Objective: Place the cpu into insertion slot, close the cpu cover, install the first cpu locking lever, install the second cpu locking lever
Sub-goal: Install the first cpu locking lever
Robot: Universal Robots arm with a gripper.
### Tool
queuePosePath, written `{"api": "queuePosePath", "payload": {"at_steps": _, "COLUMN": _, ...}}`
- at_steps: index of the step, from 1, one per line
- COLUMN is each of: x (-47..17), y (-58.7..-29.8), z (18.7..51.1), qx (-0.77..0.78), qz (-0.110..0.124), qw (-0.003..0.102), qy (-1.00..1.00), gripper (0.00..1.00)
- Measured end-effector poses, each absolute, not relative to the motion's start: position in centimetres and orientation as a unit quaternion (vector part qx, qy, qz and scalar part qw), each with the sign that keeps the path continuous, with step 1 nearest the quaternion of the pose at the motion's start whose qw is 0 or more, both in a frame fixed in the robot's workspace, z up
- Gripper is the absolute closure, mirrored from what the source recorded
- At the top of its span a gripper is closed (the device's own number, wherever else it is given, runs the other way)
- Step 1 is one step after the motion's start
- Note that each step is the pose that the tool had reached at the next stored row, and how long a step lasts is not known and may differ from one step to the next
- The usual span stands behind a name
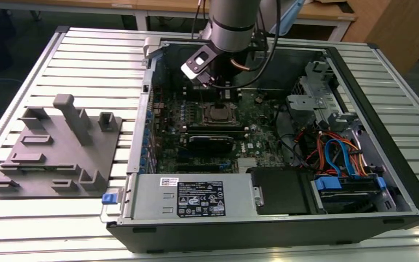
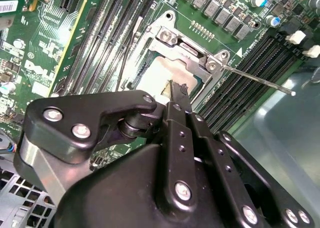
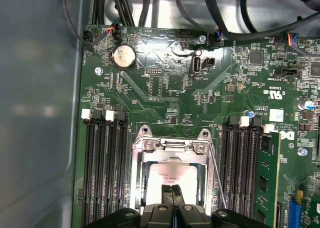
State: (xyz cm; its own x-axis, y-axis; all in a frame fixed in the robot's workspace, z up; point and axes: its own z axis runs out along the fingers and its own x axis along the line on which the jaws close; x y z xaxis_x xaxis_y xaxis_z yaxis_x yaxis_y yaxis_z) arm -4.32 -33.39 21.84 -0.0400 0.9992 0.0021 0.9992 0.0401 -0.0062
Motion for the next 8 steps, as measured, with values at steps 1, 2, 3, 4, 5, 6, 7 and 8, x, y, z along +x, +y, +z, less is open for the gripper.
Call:
{"api": "queuePosePath", "payload": {"at_steps": 1, "x": -4.32, "y": -33.39, "z": 21.92, "qx": -0.693, "qz": 0.001, "qw": 0.003, "qy": -0.721, "gripper": 0.9}}
{"api": "queuePosePath", "payload": {"at_steps": 2, "x": -4.32, "y": -33.39, "z": 22.03, "qx": -0.693, "qz": 0.002, "qw": 0.003, "qy": -0.721, "gripper": 0.9}}
{"api": "queuePosePath", "payload": {"at_steps": 3, "x": -4.32, "y": -33.39, "z": 22.17, "qx": -0.693, "qz": 0.001, "qw": 0.003, "qy": -0.721, "gripper": 0.9}}
{"api": "queuePosePath", "payload": {"at_steps": 4, "x": -4.32, "y": -33.39, "z": 22.3, "qx": -0.693, "qz": 0.001, "qw": 0.003, "qy": -0.721, "gripper": 0.9}}
{"api": "queuePosePath", "payload": {"at_steps": 5, "x": -4.32, "y": -33.39, "z": 22.45, "qx": -0.693, "qz": 0.001, "qw": 0.003, "qy": -0.721, "gripper": 0.9}}
{"api": "queuePosePath", "payload": {"at_steps": 6, "x": -4.32, "y": -33.39, "z": 22.59, "qx": -0.693, "qz": 0.002, "qw": 0.003, "qy": -0.721, "gripper": 0.9}}
{"api": "queuePosePath", "payload": {"at_steps": 7, "x": -4.32, "y": -33.39, "z": 22.74, "qx": -0.693, "qz": 0.002, "qw": 0.003, "qy": -0.721, "gripper": 0.9}}
{"api": "queuePosePath", "payload": {"at_steps": 8, "x": -4.32, "y": -33.39, "z": 22.9, "qx": -0.693, "qz": 0.001, "qw": 0.003, "qy": -0.721, "gripper": 0.9}}
